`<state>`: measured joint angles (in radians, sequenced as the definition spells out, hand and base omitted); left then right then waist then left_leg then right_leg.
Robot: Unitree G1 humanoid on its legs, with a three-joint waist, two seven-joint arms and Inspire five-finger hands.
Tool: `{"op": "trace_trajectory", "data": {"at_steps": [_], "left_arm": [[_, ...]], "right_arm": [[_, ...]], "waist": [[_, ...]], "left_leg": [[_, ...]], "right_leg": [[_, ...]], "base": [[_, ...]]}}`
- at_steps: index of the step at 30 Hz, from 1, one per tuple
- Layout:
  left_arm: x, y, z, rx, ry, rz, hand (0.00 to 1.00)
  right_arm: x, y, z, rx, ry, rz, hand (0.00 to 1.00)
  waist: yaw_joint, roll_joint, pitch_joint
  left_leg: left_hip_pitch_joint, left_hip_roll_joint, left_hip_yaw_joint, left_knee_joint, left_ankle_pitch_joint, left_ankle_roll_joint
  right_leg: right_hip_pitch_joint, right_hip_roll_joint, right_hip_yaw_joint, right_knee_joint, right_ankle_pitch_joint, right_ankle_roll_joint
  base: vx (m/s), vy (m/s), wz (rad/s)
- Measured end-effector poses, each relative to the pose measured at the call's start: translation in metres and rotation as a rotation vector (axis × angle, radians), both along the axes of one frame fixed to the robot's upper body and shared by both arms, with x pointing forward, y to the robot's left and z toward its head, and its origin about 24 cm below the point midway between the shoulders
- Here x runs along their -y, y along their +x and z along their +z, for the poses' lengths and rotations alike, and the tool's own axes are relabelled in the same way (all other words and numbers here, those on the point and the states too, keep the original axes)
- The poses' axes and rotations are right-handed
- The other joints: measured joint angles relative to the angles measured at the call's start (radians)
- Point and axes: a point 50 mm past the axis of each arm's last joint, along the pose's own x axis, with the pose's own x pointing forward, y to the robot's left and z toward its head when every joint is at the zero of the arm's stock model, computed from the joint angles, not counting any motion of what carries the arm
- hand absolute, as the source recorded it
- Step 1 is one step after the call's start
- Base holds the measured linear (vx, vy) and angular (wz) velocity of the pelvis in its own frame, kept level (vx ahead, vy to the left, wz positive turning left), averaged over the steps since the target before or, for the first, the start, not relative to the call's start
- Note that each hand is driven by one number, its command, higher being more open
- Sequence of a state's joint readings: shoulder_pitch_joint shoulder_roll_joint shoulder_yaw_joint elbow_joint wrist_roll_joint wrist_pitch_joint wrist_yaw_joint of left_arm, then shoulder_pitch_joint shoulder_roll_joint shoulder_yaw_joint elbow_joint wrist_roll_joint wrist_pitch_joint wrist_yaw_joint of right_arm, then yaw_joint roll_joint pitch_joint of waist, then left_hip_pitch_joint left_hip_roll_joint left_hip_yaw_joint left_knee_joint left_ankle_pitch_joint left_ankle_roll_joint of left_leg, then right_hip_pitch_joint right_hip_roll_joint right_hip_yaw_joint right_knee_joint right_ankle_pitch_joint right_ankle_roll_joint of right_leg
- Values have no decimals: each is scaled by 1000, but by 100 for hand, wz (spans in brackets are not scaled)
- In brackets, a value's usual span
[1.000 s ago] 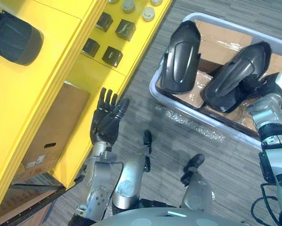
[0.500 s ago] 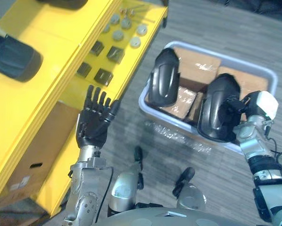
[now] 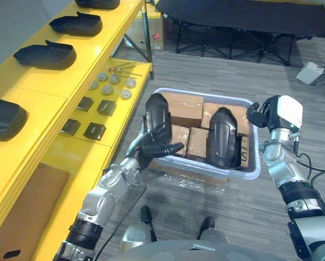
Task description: Walk over and take three plastic housings, then place them on the shelf
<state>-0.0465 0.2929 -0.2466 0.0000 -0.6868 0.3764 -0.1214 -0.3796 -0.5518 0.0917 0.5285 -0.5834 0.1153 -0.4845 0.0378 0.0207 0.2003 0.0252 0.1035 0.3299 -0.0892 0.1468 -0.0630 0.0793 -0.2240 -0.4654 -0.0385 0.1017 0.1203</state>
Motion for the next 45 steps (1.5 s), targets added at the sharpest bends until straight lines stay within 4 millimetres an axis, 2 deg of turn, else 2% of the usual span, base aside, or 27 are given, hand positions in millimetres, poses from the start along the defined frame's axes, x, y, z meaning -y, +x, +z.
{"op": "trace_trajectory", "data": {"at_steps": [1,5,10,11,14,16,18,20,22,24,25,26,27,29,36,38,41,45], "left_arm": [[3,0,-9,-72,1,-21,100],[4,9,-22,-180,17,-46,100],[2,29,-17,-165,49,-20,100],[2,32,-14,-142,50,-11,100],[2,43,-1,-52,40,15,100],[2,50,9,33,59,50,100],[1,57,21,138,97,99,100],[-2,61,39,268,121,167,100],[-4,60,68,436,115,234,100],[-5,56,95,580,74,285,100],[-7,49,117,703,36,345,100],[-7,47,121,728,23,356,100],[-7,42,136,826,3,390,100],[-7,36,147,909,-4,423,100],[-22,30,147,953,26,565,100],[-23,25,148,959,15,582,100],[-20,22,153,988,-9,583,100],[-15,19,155,1015,-28,564,100]], "right_arm": [[-6,1,-2,2,10,21,0],[-22,3,-6,-11,-39,107,0],[-41,11,-3,-18,-25,177,0],[-44,11,-4,-26,-26,186,100],[-50,13,-9,-29,42,186,100],[-55,15,-18,-42,154,155,100],[-54,14,-22,-16,305,103,100],[-51,12,-27,52,546,15,100],[-44,5,-35,119,773,-45,100],[-40,-3,-40,135,831,-63,100],[-37,-5,-42,138,840,-52,100],[-36,-5,-41,142,842,-51,100],[-33,-5,-37,172,847,-50,100],[-28,-5,-27,230,859,-44,100],[-2,7,22,423,817,-42,100],[8,6,29,443,794,-60,100],[22,3,36,432,747,-94,100],[30,7,28,363,753,-163,100]], "waist": [[-2,-5,-8],[-7,-22,-19],[-13,-36,-27],[-13,-41,-29],[-13,-55,-31],[-13,-62,-31],[-13,-65,-30],[-13,-68,-29],[-13,-76,-25],[-15,-81,-22],[-20,-84,-17],[-22,-84,-15],[-25,-82,0],[-25,-80,34],[-39,-68,176],[-40,-61,205],[-39,-53,229],[-40,-48,237]], "left_leg": [[0,5,4,0,2,-3],[-1,16,7,0,8,-9],[-5,15,22,0,9,-8],[-9,15,22,0,9,-8],[-26,15,22,0,14,-7],[-28,15,22,1,15,-6],[-39,14,22,1,18,-5],[-46,13,22,4,19,-4],[-47,12,30,5,22,-3],[-56,7,32,5,22,-3],[-67,8,40,5,21,-3],[-71,8,41,5,21,-3],[-87,9,43,5,14,-10],[-104,12,42,6,13,-9],[-239,40,27,163,-29,3],[-264,48,23,201,-47,5],[-299,52,24,237,-67,10],[-335,65,27,305,-112,15]], "right_leg": [[0,6,4,-6,5,-3],[0,20,9,-19,16,-10],[-12,21,31,-31,28,-14],[-14,22,32,-36,32,-15],[-33,23,32,-36,39,-19],[-36,22,33,-35,41,-18],[-47,22,34,-35,42,-19],[-55,23,36,-32,47,-20],[-62,21,52,-31,47,-19],[-77,19,51,-21,47,-19],[-97,17,57,-13,46,-20],[-101,17,58,-12,46,-20],[-120,17,58,-9,45,-20],[-144,17,59,6,41,-26],[-217,17,62,23,54,-33],[-226,18,61,23,56,-33],[-248,17,70,24,60,-32],[-259,18,82,24,60,-32]], "base": [[-17,-20,-9],[-23,-15,-7],[-33,12,-11],[-32,13,-2],[0,0,0],[0,0,0],[0,0,0],[0,0,0],[29,21,-7],[13,26,-10],[6,28,-10],[-11,21,-11],[-24,12,-4],[-37,9,-1],[-25,-4,1],[0,0,0],[11,7,-3],[31,19,-7]]}}
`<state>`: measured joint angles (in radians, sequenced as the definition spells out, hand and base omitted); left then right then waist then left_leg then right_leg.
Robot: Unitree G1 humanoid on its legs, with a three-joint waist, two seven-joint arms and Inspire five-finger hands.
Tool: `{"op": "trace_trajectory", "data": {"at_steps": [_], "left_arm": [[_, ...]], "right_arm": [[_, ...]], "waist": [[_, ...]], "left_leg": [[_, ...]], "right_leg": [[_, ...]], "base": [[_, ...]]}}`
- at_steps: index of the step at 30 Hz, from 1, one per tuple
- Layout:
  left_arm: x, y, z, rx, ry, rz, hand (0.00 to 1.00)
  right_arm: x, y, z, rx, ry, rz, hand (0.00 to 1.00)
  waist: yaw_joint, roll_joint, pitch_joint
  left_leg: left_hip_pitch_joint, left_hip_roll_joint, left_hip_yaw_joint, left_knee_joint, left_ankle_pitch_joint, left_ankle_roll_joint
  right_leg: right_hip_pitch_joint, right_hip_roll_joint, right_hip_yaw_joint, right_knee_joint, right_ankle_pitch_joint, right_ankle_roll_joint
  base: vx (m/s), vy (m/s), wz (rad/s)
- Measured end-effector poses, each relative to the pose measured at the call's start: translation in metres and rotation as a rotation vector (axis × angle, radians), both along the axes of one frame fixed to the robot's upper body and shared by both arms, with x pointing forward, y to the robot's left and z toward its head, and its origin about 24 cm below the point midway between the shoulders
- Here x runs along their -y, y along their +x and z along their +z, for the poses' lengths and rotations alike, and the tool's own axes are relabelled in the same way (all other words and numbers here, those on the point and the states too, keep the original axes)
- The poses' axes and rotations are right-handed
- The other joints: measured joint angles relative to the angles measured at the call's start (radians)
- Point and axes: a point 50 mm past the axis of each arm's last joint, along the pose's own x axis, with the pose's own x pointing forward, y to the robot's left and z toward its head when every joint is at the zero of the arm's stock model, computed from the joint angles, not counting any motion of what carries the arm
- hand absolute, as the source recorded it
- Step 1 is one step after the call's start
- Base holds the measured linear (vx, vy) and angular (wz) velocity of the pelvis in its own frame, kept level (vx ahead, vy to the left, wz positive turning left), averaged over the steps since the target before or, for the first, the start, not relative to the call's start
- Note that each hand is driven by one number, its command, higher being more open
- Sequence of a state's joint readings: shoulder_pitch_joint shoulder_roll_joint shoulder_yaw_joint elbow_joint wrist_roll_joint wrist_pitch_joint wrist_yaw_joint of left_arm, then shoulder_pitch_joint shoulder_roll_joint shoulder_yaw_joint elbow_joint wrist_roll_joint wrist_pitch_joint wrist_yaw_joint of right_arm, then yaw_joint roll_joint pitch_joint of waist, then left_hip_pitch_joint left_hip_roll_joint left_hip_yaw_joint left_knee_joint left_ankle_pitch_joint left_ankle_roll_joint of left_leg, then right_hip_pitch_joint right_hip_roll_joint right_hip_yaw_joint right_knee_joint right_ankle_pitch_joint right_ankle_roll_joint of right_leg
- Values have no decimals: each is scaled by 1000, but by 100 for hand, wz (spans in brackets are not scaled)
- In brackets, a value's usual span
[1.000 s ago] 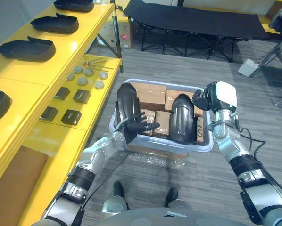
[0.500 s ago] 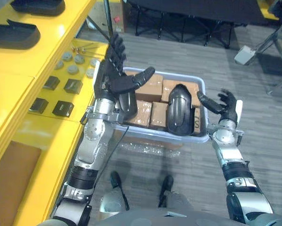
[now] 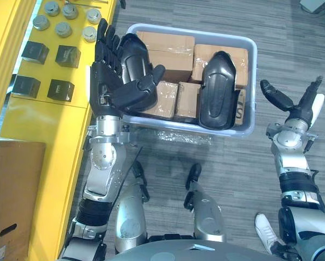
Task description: Walk over and take three plastic housings, then place them on the shelf
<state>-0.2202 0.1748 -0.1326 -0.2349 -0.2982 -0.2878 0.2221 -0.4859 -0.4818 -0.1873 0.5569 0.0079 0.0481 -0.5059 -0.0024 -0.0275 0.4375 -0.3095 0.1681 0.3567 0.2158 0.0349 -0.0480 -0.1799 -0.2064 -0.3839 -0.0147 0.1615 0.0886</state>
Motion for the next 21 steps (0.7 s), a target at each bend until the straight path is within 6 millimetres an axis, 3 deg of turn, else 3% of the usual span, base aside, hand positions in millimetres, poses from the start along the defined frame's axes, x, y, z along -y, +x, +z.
{"op": "trace_trajectory", "data": {"at_steps": [7,11,21], "left_arm": [[9,-1,0,6,12,-46,100],[16,-2,-1,8,36,-96,100],[23,-4,-6,-7,46,-137,100]], "right_arm": [[7,16,18,-96,-50,66,100],[10,20,23,-137,-88,87,100],[-3,30,40,-80,-198,114,100]], "waist": [[4,33,35],[27,44,41],[28,48,42]], "left_leg": [[-74,9,-14,59,-25,9],[-91,7,-30,63,-22,12],[-103,-12,-40,57,-16,18]], "right_leg": [[-50,-4,-2,22,0,0],[-57,-5,-18,31,-2,-2],[-64,-21,-28,36,-3,-2]], "base": [[-8,5,2],[-14,1,11],[-2,13,5]]}}
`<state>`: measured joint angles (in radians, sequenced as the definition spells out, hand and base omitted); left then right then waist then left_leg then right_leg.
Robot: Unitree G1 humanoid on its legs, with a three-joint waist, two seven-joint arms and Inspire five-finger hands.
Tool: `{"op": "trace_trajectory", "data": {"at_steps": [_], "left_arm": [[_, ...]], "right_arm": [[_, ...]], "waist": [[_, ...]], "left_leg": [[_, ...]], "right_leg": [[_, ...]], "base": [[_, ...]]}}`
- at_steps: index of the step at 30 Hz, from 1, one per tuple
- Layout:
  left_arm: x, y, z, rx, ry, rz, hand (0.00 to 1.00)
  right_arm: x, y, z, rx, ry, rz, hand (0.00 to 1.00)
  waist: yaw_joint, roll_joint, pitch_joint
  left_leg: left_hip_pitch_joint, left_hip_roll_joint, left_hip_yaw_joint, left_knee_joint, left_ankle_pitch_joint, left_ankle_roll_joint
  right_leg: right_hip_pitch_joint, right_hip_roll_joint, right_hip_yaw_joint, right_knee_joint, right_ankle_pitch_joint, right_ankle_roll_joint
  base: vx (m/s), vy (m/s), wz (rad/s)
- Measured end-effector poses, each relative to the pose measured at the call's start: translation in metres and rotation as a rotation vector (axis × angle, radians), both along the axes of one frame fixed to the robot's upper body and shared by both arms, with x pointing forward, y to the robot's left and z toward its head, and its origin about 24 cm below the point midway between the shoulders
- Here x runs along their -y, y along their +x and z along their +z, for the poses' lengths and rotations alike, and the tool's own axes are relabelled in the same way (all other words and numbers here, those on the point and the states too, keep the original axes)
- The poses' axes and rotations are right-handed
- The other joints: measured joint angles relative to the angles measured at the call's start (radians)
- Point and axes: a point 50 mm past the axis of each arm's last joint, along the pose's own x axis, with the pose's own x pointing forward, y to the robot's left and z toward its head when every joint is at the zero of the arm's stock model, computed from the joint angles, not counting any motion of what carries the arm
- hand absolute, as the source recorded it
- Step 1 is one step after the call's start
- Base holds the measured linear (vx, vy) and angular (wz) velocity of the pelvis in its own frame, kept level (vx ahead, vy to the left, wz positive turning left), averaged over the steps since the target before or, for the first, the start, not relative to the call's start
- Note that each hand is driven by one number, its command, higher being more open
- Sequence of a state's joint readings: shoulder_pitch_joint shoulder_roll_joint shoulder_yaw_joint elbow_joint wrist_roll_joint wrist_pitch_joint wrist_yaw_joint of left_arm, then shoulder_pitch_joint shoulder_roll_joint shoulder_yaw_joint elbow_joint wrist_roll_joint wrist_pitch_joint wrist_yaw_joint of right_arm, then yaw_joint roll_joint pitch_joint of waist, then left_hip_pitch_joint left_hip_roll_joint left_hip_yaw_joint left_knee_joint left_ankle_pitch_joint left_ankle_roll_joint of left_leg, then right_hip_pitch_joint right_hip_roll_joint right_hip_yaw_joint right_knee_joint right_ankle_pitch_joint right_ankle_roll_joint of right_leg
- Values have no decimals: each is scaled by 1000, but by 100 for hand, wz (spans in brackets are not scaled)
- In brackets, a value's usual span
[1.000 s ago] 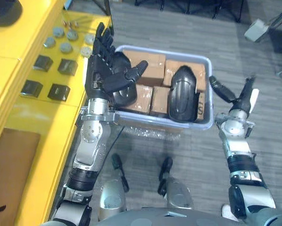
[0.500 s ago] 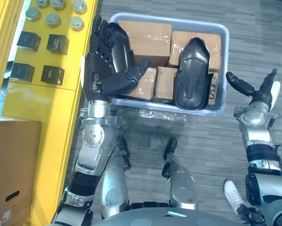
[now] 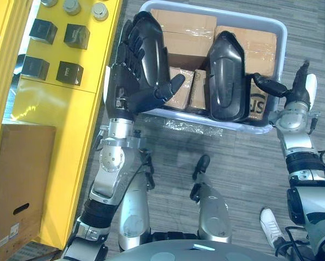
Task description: Walk over and take three plastic housings, then place them on the shelf
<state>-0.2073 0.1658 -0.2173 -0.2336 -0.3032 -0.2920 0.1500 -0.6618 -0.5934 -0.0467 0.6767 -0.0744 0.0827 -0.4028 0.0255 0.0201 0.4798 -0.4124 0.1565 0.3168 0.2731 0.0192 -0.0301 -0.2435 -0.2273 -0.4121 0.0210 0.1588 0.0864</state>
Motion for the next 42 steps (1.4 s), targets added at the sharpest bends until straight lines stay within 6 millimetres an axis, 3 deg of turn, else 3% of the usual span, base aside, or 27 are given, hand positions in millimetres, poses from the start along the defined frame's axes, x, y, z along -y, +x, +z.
{"op": "trace_trajectory", "data": {"at_steps": [10,18,25,29,37,42], "left_arm": [[5,-3,-5,-19,-2,-25,100],[11,-4,-7,-25,3,-50,100],[15,-1,-16,-61,4,-54,100],[15,-1,-16,-63,2,-55,100],[17,0,-17,-67,5,-55,100],[24,4,-26,-100,49,-59,100]], "right_arm": [[-1,1,9,42,-71,-3,100],[-14,-1,33,226,-200,-12,100],[-17,-3,38,285,-228,-15,100],[-17,-2,38,278,-228,-7,100],[-26,4,24,172,-250,63,100],[-20,7,17,84,-269,69,100]], "waist": [[-1,23,10],[-2,24,9],[-2,34,12],[-1,48,10],[2,53,9],[10,74,10]], "left_leg": [[0,-7,0,-3,4,6],[0,-10,6,-12,13,12],[0,-11,6,-15,16,11],[0,-12,6,-17,18,12],[1,-20,1,-46,39,13],[1,-39,-16,-81,64,18]], "right_leg": [[-6,-10,-1,14,-2,1],[-19,-15,3,26,-2,1],[-21,-16,3,28,-2,1],[-22,-16,3,28,-2,1],[-29,-19,-4,29,-2,1],[-31,-30,-23,32,-2,1]], "base": [[0,0,0],[0,0,0],[0,0,0],[0,0,0],[5,-2,3],[2,11,12]]}}
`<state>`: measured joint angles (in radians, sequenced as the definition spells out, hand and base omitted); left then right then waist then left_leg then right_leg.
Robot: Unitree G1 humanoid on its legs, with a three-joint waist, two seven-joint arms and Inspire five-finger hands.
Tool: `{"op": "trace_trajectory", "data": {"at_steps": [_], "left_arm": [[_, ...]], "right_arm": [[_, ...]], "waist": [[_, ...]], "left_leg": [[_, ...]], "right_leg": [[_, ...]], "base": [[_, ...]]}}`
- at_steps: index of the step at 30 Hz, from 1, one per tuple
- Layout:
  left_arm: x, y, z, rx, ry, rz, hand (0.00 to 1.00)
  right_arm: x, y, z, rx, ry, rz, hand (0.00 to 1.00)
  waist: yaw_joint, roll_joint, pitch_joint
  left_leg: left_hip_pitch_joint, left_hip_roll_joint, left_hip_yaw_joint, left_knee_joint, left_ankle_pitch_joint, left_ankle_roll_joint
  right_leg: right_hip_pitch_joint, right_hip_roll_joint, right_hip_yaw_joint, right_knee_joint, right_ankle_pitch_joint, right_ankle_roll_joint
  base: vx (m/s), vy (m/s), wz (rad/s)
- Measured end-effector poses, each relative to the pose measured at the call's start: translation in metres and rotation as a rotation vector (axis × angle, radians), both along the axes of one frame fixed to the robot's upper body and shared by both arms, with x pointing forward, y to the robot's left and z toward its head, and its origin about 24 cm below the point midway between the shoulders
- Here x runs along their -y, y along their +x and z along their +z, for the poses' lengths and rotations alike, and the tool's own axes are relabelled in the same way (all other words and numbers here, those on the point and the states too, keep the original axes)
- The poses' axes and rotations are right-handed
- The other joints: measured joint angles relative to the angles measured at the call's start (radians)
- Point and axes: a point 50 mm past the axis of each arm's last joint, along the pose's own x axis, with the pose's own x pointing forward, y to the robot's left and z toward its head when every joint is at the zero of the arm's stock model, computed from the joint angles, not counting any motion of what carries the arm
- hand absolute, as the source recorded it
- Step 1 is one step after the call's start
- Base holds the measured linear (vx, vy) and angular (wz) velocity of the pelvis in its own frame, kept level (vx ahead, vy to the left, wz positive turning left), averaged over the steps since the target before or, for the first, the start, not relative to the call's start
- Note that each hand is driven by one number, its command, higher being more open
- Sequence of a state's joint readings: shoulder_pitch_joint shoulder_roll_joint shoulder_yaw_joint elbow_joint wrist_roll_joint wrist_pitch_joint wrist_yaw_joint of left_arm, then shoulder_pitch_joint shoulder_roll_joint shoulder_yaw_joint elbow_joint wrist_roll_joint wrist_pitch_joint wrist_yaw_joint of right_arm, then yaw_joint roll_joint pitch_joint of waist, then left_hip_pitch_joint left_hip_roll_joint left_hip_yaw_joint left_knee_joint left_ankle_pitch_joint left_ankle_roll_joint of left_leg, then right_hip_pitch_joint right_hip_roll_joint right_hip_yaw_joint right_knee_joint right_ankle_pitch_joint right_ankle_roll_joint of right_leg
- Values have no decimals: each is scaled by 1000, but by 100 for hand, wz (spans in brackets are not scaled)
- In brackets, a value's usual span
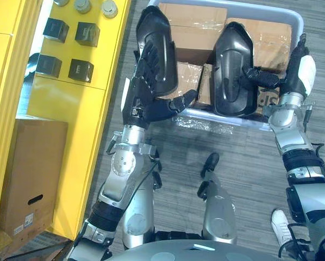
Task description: Walk over and take three plastic housings, then place them on the shelf
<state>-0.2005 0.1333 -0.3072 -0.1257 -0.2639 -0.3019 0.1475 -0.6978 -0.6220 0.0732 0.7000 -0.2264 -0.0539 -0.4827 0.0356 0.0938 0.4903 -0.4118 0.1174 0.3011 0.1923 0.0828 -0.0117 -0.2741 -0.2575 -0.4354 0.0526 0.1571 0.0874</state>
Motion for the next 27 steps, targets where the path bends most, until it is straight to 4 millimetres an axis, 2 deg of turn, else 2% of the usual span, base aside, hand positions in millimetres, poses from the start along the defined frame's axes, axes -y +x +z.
{"op": "trace_trajectory", "data": {"at_steps": [4,9,10,15,17,21,27], "left_arm": [[0,0,-1,-1,4,-5,100],[0,-1,-2,-7,4,-7,100],[0,0,-2,-9,3,-7,100],[1,-1,-3,-11,2,-12,100],[1,0,-4,-18,3,-12,100],[1,1,-13,-58,4,-10,100],[0,1,-14,-71,-18,-18,100]], "right_arm": [[5,6,4,-66,-4,-20,100],[11,10,3,-137,15,-90,100],[14,10,3,-147,18,-109,0],[27,6,5,-178,7,-192,0],[37,5,17,-163,1,-256,0],[46,5,27,-181,15,-321,0],[54,2,19,-256,8,-371,0]], "waist": [[20,13,-2],[26,27,-1],[29,29,0],[38,32,-2],[40,33,-2],[45,36,-4],[46,55,-16]], "left_leg": [[-1,-8,-8,-27,19,0],[-2,-21,-26,-59,42,3],[-2,-24,-27,-60,44,5],[3,-38,-36,-79,57,10],[9,-45,-38,-107,73,11],[39,-55,-40,-166,100,-2],[56,-56,-47,-212,129,-5]], "right_leg": [[-6,-3,-10,1,1,2],[-6,-9,-30,1,1,1],[-6,-12,-31,5,1,1],[-15,-30,-39,35,-12,5],[-23,-37,-43,43,-13,5],[-21,-40,-46,52,-16,0],[-21,-39,-56,55,-20,-2]], "base": [[-4,11,8],[2,3,14],[1,10,6],[-12,20,9],[-32,19,8],[-25,13,3],[2,-5,1]]}}
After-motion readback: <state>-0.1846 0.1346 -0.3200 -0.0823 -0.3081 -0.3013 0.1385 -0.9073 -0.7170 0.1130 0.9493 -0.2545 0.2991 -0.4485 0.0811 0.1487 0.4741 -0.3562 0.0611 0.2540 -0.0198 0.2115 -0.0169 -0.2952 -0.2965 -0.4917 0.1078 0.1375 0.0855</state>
